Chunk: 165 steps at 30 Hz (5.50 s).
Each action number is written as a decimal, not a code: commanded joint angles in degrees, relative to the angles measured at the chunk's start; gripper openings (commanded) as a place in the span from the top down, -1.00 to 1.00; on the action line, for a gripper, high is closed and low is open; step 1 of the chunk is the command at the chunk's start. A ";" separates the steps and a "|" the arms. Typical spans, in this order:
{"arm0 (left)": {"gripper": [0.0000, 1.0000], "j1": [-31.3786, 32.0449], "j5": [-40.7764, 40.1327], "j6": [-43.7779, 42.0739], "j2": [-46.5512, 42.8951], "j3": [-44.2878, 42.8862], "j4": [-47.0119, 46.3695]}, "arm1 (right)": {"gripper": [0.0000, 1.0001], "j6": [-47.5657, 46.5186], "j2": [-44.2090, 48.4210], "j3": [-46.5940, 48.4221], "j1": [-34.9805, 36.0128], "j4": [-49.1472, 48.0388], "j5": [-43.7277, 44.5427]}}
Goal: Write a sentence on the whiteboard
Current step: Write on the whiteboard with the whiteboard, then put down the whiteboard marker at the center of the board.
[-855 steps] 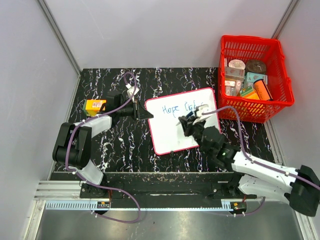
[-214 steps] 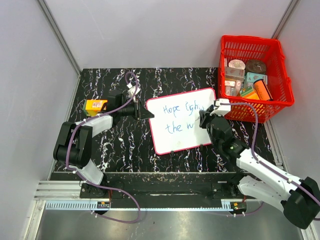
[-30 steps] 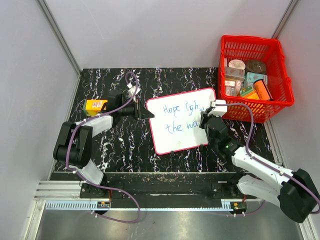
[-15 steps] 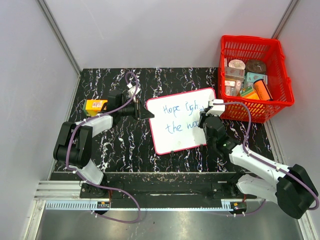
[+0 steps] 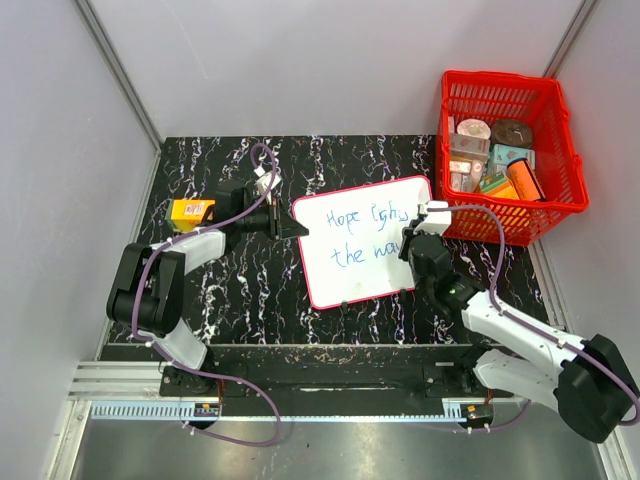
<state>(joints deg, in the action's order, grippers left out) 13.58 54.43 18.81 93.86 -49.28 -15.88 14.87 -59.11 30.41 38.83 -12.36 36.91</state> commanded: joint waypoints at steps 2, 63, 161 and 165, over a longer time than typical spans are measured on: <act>1.00 2.15 -8.12 -10.02 2.29 0.06 1.73 | 1.00 1.38 2.51 -0.53 -0.33 3.04 0.62; 1.00 2.15 -8.12 -10.11 2.46 0.06 1.64 | 1.00 3.14 -1.18 1.84 -1.83 0.23 1.24; -0.74 2.15 -12.86 -8.79 -10.27 6.64 -5.21 | 1.00 5.16 26.24 1.75 -1.83 17.11 -3.24; -0.94 2.15 -16.02 -8.00 -13.79 7.97 -5.65 | 1.00 5.43 26.42 1.67 -1.83 17.54 -3.51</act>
<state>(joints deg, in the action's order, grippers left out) 15.79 42.76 10.87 84.95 -42.30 -16.84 20.40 -33.28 30.83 37.32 5.89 32.40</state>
